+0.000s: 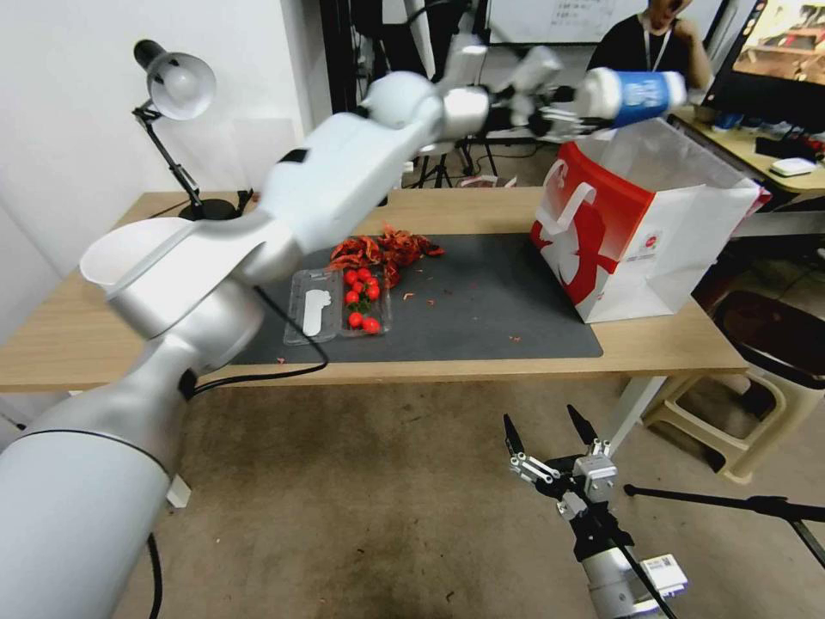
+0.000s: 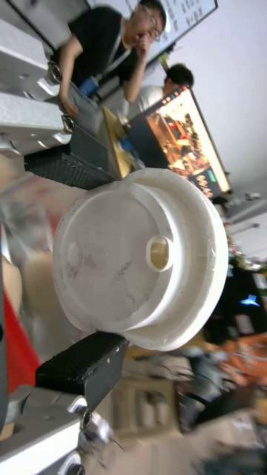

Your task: Pick up the trash from the table and place it into the takeout bag.

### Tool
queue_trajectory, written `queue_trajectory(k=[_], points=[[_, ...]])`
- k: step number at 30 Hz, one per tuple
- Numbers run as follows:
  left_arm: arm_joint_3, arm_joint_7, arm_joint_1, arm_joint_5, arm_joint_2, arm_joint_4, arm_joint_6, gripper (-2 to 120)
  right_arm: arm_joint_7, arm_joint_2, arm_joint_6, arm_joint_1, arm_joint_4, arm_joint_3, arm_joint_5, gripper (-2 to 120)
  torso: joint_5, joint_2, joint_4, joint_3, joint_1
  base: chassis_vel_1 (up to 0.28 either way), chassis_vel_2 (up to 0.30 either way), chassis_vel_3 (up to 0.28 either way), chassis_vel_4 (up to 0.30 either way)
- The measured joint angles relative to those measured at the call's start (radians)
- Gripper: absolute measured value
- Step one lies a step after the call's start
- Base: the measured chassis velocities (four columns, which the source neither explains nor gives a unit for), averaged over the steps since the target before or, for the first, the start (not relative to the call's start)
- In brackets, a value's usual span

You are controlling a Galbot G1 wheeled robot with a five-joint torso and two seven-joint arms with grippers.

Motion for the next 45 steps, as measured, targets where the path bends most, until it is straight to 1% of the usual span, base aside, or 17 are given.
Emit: queue_trajectory(k=[1,3,4,6,8,9,11,12,15,20,27,37,39,41,42,43,45], points=[[0.009,-0.01,-0.01,0.056,-0.012,0.008,-0.001,65,0.0,0.002,0.003,-0.002,0.0,0.0,-0.001,100,0.0,0.0,-0.0005,0.0,0.0,0.0,0.0,0.0,0.0],[0.02,-0.024,-0.028,0.138,-0.017,0.03,-0.009,65,-0.001,0.003,0.006,-0.005,-0.001,0.002,-0.002,100,-0.0002,0.0,0.0,0.0,0.0,0.0,0.0,0.0,0.0],[0.02,-0.024,-0.028,0.138,-0.017,0.03,-0.009,65,-0.001,0.003,0.006,-0.005,-0.001,0.002,-0.002,100,-0.0002,0.0,0.0,0.0,0.0,0.0,0.0,0.0,0.0],[0.027,-0.031,-0.043,0.212,-0.015,0.058,-0.023,65,-0.001,0.003,0.008,-0.006,-0.002,0.006,-0.002,100,-0.0005,0.0,0.0008,0.0,0.0,0.0,0.0,0.0,0.0],[0.035,-0.031,-0.049,0.274,-0.014,0.065,-0.032,65,-0.001,0.003,0.009,-0.006,-0.004,0.009,0.0,100,-0.0006,0.0,0.001,0.0,0.0,0.0,0.0,0.0,0.0],[0.035,-0.031,-0.049,0.274,-0.014,0.065,-0.032,65,-0.001,0.003,0.009,-0.006,-0.004,0.009,0.0,100,-0.0006,0.0,0.001,0.0,0.0,0.0,0.0,0.0,0.0],[0.061,-0.005,-0.051,0.314,-0.013,0.052,-0.05,65,-0.001,0.002,0.01,-0.006,-0.005,0.009,0.001,100,-0.0006,0.0,0.0008,0.0,0.0,0.0,0.0,0.0,0.0],[0.069,-0.001,-0.051,0.331,-0.013,0.046,-0.058,65,-0.001,0.002,0.01,-0.006,-0.005,0.009,0.001,100,-0.0005,0.0,0.0001,0.0,0.0,0.0,0.0,0.0,0.0],[0.074,0.002,-0.051,0.361,-0.013,0.044,-0.067,65,-0.002,0.002,0.01,-0.006,-0.006,0.008,0.001,100,-0.0003,0.0,-0.0002,0.0,0.0,0.0,0.0,0.0,0.0],[0.074,0.001,-0.057,0.387,-0.01,0.054,-0.069,65,-0.002,0.001,0.01,-0.005,-0.006,0.006,0.002,100,-0.0005,0.0,0.0006,0.0,0.0,0.0,0.0,0.0,0.0],[0.078,0.028,-0.065,0.398,-0.009,0.066,-0.092,65,-0.003,0.001,0.014,-0.005,-0.007,0.007,0.002,100,-0.0003,0.0,0.0003,0.0,0.0,0.0,0.0,0.0,0.0],[0.088,0.02,-0.077,0.4,-0.008,0.078,-0.094,65,-0.006,0.006,0.014,0.001,-0.008,0.005,0.002,100,-0.0004,0.0,0.0004,0.0,0.0,0.0,0.0,0.0,0.0],[0.091,0.013,-0.078,0.398,-0.008,0.076,-0.094,67,-0.006,0.007,0.015,0.001,-0.008,0.005,0.002,100,-0.0004,0.0,0.0004,0.0,0.0,0.0,0.0,0.0,0.0],[0.091,0.008,-0.081,0.395,-0.008,0.074,-0.093,76,-0.007,0.007,0.016,0.001,-0.011,0.005,0.002,100,-0.0004,0.0,0.0003,0.0,0.0,0.0,0.0,0.0,0.0],[0.091,0.007,-0.082,0.394,-0.008,0.073,-0.092,80,-0.007,0.007,0.016,0.001,-0.011,0.004,0.002,100,-0.0004,0.0,0.0003,0.0,0.0,0.0,0.0,0.0,0.0],[0.091,0.007,-0.082,0.394,-0.008,0.073,-0.092,80,-0.007,0.007,0.016,0.001,-0.011,0.004,0.002,100,-0.0004,0.0,0.0003,0.0,0.0,0.0,0.0,0.0,0.0],[0.09,0.005,-0.085,0.393,-0.008,0.071,-0.09,89,-0.01,0.007,0.016,0.001,-0.011,0.003,0.002,100,-0.0004,0.0,0.0004,0.0,0.0,0.0,0.0,0.0,0.0]])
